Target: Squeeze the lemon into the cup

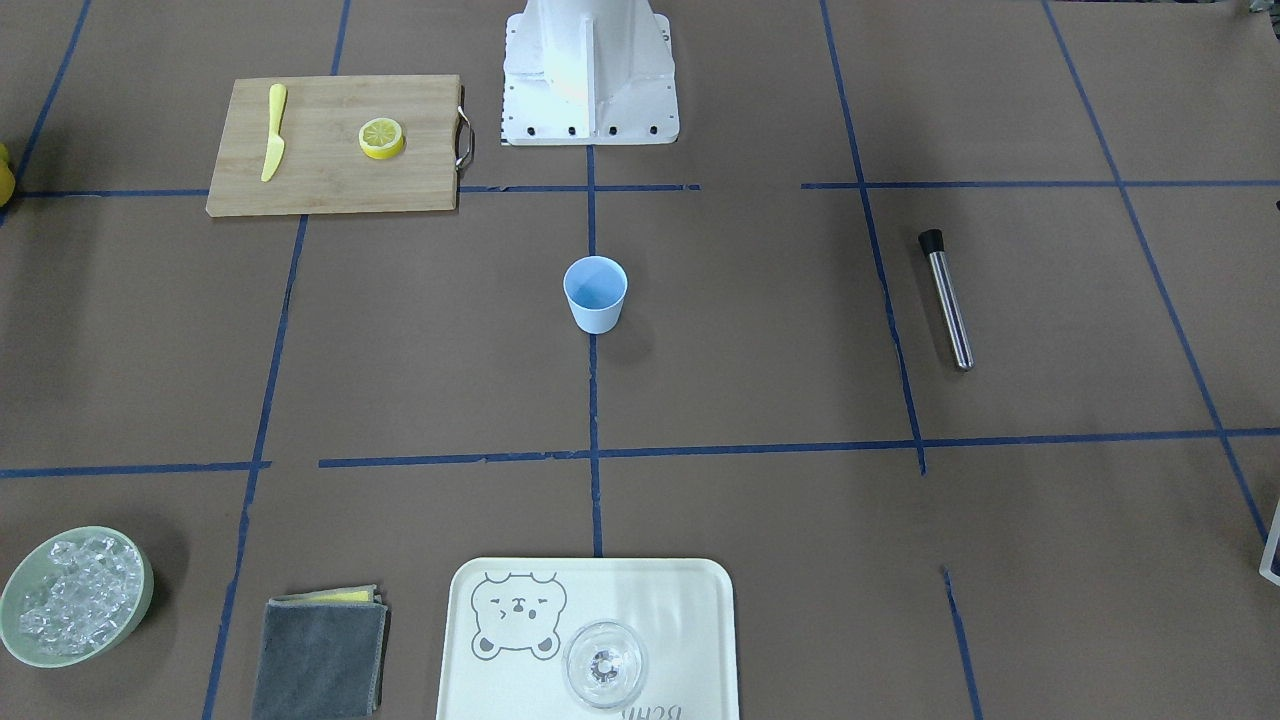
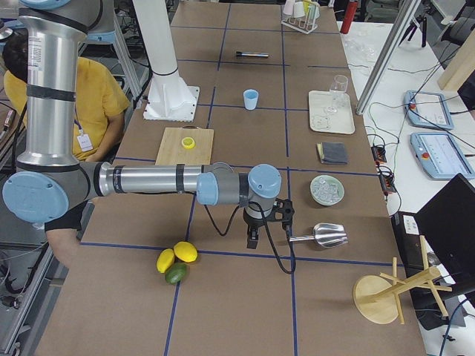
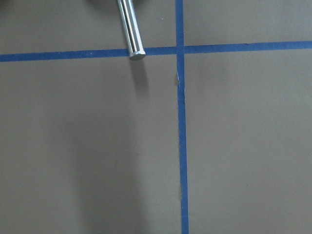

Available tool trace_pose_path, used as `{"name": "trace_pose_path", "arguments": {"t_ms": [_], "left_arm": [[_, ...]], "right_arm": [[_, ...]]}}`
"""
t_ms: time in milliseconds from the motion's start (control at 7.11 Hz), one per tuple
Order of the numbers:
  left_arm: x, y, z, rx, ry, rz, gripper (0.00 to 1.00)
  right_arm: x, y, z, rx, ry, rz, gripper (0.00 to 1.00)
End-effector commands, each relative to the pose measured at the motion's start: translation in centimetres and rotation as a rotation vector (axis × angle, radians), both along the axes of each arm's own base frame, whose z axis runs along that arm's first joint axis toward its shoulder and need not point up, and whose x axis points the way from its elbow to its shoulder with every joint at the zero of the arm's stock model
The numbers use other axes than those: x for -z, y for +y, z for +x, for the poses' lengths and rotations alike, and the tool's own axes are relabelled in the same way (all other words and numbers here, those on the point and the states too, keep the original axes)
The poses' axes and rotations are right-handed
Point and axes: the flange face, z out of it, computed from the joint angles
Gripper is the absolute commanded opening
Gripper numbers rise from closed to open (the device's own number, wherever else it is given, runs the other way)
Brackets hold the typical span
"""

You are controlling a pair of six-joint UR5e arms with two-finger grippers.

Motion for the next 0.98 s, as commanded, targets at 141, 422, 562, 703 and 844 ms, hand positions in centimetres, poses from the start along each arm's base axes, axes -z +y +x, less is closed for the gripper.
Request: {"name": "trace_pose_path", "arguments": {"t_ms": [141, 422, 562, 703, 844], "left_arm": [[0.1, -0.1, 0.1, -0.002, 0.008, 0.024, 1.00], [1.0, -0.5, 0.0, 0.005, 0.003, 0.068, 1.00], [0.8, -0.4, 0.0, 0.004, 0.006, 0.073, 1.00], [0.5, -0.1, 0.1, 0.002, 0.008, 0.070, 1.00], [0.6, -0.1, 0.1, 0.002, 0.009, 0.071, 1.00]], "right_arm": [[-0.1, 0.2, 0.0, -0.001, 0.001, -0.003, 1.00], [0.9, -0.2, -0.1, -0.005, -0.018, 0.059, 1.00], [1.5, -0.5, -1.7, 0.024, -0.056, 0.100, 1.00], [3.2, -0.6, -5.2, 0.102, -0.074, 0.165, 1.00], [4.9, 2.0, -8.5, 0.195, -0.098, 0.253, 1.00]]}}
